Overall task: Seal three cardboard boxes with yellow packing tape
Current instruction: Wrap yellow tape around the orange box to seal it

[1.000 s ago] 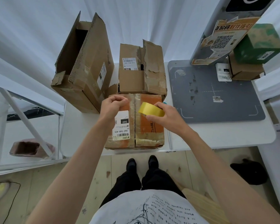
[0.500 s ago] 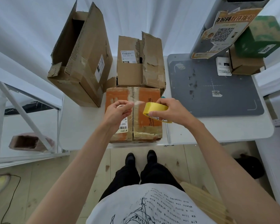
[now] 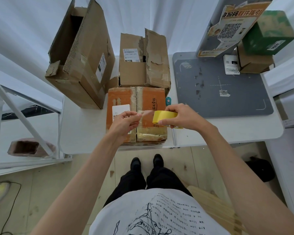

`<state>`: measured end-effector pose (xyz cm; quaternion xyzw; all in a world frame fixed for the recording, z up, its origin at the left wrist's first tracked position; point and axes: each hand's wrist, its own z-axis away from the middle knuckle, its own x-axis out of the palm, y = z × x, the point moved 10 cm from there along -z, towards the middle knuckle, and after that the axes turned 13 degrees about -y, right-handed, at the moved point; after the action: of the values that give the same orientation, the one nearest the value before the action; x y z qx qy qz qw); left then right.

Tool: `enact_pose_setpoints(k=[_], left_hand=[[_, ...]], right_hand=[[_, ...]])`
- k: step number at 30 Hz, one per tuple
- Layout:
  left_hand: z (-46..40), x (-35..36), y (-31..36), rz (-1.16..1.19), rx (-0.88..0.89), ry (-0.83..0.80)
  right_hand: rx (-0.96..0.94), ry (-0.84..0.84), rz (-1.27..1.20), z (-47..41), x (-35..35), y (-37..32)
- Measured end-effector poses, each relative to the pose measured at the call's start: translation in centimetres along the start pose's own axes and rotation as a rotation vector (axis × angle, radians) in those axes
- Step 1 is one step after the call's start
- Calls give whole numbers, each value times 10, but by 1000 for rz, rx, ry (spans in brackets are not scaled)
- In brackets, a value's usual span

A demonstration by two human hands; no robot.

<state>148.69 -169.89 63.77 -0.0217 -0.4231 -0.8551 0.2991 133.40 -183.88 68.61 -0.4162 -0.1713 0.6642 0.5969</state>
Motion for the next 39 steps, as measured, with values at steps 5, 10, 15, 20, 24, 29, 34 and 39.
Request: enact_pose_setpoints(k=[5,10,15,20,24,29,34,39], left_hand=[[4,7,-5,-69,-43,-50],[8,7,-4,-119,-33,-16],[11,0,-7,-123,-29,59],[15,-7,-13,-179,-20,129],[19,-3,-18,-203,-16,157],[23,-6,-17,-206,-36,185],[26,-3,-26,-263,-96,220],[27,-11,-23,-251,-118,210]], right_hand=[[-10,3,-2,5,2,6],[-22,19,-3,11,4,11],[-83,59,-277,24,3,17],[-69,74,-277,28,5,25],[-28,127,-213,26,0,28],[109,199,-42,25,-8,44],[244,233,123,18,-6,48],[349,254,236,18,-8,62]])
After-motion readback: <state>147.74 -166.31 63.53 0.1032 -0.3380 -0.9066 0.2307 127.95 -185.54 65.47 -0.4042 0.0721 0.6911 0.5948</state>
